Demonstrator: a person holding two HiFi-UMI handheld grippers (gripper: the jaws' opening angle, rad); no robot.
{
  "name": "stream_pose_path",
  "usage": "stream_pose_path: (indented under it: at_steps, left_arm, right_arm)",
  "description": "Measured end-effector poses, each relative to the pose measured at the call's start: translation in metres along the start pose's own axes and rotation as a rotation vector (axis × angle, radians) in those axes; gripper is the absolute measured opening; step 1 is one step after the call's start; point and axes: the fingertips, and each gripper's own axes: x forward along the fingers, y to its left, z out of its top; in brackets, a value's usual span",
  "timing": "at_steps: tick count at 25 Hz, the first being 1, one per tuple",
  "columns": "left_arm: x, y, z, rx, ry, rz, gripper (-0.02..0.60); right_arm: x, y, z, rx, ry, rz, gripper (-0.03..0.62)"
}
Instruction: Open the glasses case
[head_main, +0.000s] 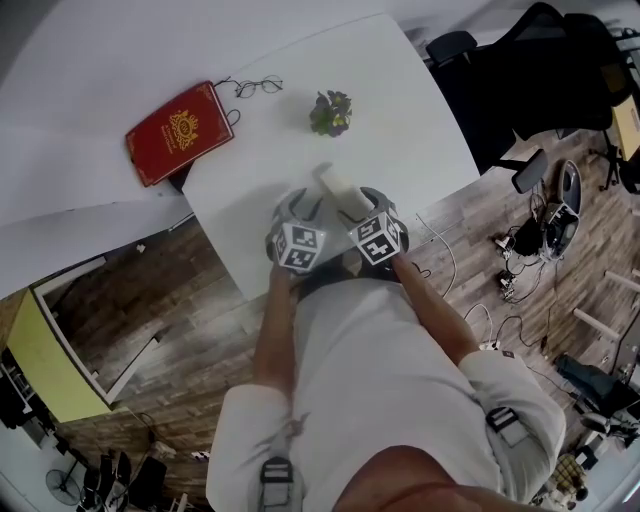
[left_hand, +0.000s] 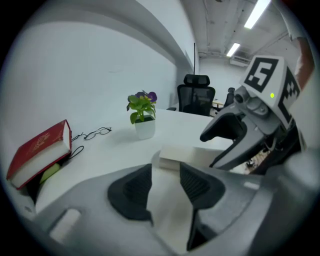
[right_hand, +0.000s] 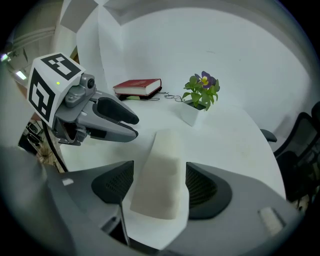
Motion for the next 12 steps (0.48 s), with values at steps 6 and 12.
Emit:
stream_pose_path:
  at_steps: [6,12]
  left_arm:
    - [0.008,-0.003,-0.005,0.002,0.027,-0.027,0.175]
    - [0.017,-0.005,-0.009,0.008,0.040,-0.051,0.175]
  right_arm:
    - [0.013,0.002,-0.007,-0.018,0.047,-0.006,0.345]
    - [0.023,0.002,-0.014,-0.012,0.074,-0.011,0.345]
